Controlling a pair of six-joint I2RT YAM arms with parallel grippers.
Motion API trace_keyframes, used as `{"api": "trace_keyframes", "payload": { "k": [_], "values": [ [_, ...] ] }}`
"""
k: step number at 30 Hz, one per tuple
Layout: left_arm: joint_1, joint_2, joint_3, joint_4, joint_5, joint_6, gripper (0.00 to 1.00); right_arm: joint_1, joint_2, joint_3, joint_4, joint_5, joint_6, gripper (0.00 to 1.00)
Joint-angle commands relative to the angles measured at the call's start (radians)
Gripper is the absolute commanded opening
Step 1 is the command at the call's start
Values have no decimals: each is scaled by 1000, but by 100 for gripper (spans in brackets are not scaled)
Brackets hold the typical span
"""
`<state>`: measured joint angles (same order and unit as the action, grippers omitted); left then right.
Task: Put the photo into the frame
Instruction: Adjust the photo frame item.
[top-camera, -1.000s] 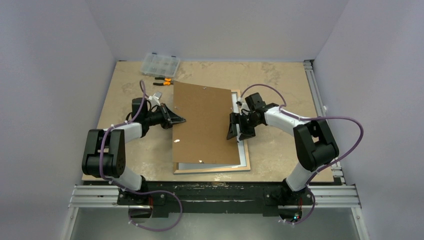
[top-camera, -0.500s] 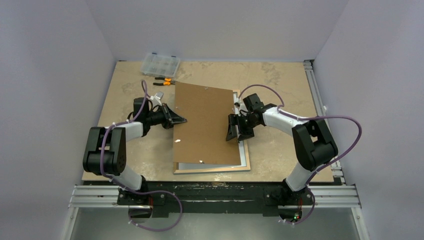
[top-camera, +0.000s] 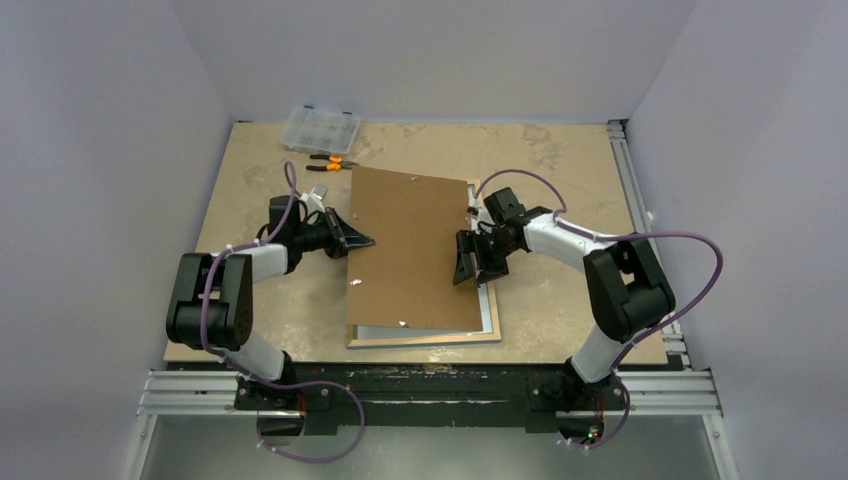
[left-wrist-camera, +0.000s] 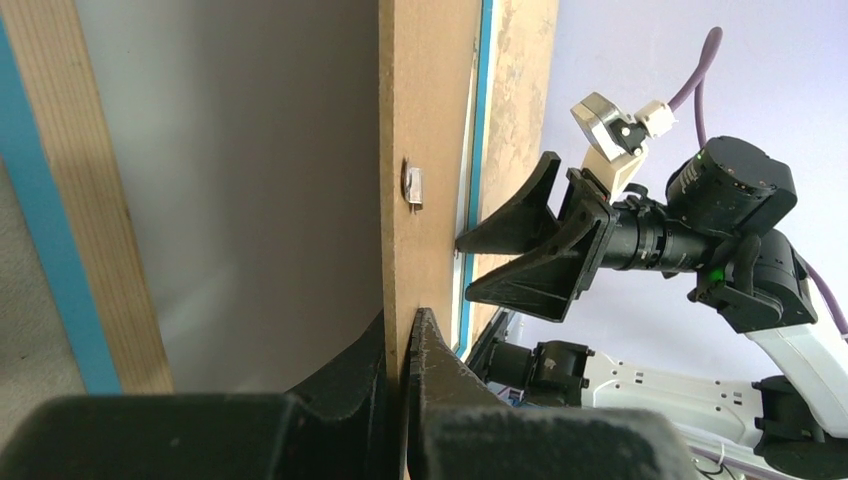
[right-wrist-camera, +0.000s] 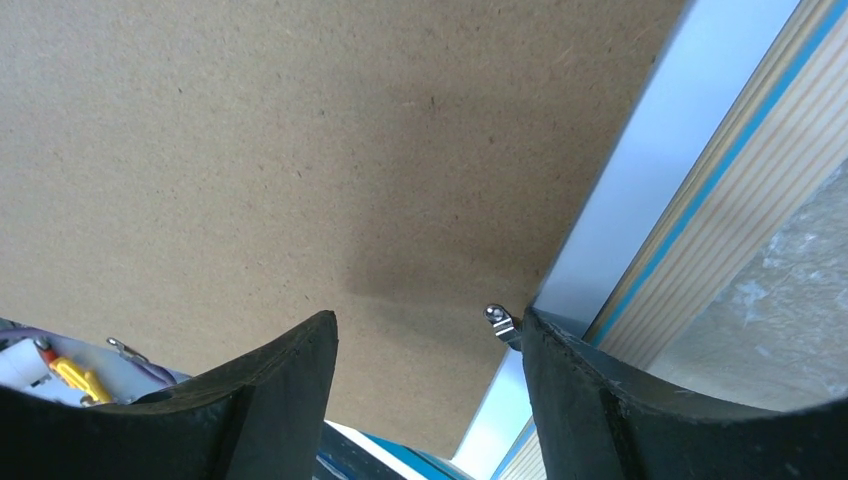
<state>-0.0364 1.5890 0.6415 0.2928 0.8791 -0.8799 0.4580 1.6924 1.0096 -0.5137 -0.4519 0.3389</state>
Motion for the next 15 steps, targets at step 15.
{"api": "trace_keyframes", "payload": {
  "k": [15],
  "values": [
    [-60, 0, -20, -22, -212, 21, 0, 45, -55, -10, 17, -107, 71, 64]
  ]
}}
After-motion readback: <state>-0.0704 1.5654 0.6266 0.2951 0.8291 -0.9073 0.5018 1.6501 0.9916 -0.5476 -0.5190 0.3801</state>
